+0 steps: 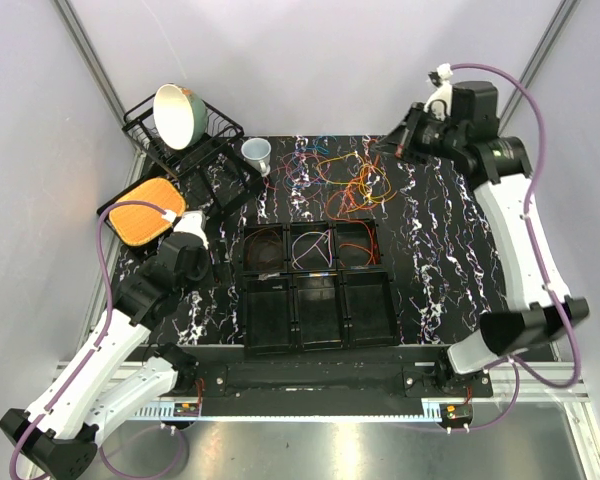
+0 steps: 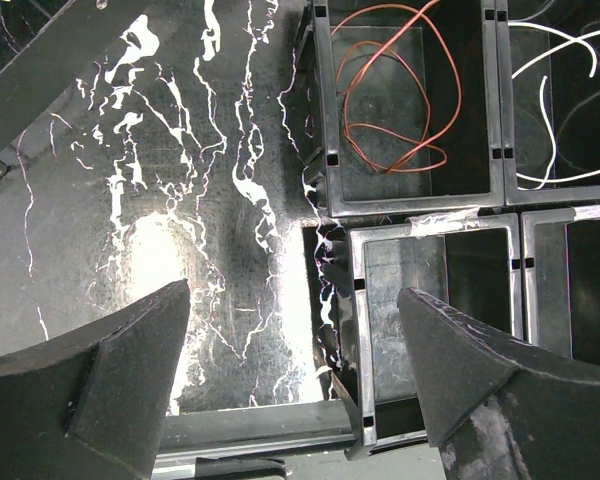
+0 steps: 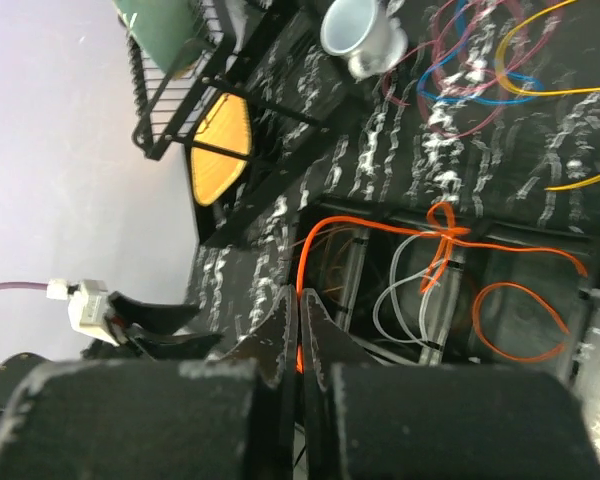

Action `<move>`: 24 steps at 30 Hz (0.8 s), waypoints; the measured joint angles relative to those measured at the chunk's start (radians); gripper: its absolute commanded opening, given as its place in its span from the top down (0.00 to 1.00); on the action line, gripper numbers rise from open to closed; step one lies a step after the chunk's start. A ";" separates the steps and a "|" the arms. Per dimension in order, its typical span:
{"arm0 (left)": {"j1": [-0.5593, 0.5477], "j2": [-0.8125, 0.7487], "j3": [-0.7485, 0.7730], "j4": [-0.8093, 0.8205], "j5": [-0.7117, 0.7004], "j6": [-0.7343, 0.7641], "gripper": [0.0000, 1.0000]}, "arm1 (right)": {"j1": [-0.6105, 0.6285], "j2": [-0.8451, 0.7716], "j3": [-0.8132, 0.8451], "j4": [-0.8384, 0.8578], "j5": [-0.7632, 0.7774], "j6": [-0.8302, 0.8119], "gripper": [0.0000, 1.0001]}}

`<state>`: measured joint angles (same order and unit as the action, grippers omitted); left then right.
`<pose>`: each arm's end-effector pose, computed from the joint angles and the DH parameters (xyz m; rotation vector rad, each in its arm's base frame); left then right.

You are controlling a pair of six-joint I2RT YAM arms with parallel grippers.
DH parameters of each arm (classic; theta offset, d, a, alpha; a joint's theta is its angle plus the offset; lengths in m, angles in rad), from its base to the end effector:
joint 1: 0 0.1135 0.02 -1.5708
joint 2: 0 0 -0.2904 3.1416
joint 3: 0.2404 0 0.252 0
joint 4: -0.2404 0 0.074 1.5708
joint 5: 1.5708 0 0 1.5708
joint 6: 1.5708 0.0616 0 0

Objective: Untangle the cables

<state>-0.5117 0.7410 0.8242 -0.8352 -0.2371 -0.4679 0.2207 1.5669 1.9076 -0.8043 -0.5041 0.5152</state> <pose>0.1313 -0.0571 0.2982 -0.0686 2.3066 -0.2282 0.3291 0.1043 0.4850 -0.0224 2.1112 0.9646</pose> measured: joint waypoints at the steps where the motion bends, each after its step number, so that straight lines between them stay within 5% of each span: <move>1: 0.001 0.000 0.000 0.000 0.002 0.000 0.12 | 0.000 -0.033 -0.022 -0.007 0.022 -0.007 1.00; 9: 0.003 0.000 0.000 0.000 0.005 0.000 0.12 | 0.000 -0.154 -0.136 -0.062 0.169 -0.068 1.00; 24: 0.003 0.000 0.000 0.000 0.005 0.000 0.12 | 0.000 -0.105 -0.310 -0.074 0.204 -0.069 1.00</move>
<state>-0.5091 0.7414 0.8242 -0.8349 -0.2317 -0.4675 0.2211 1.4616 1.5978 -0.8780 -0.3004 0.4461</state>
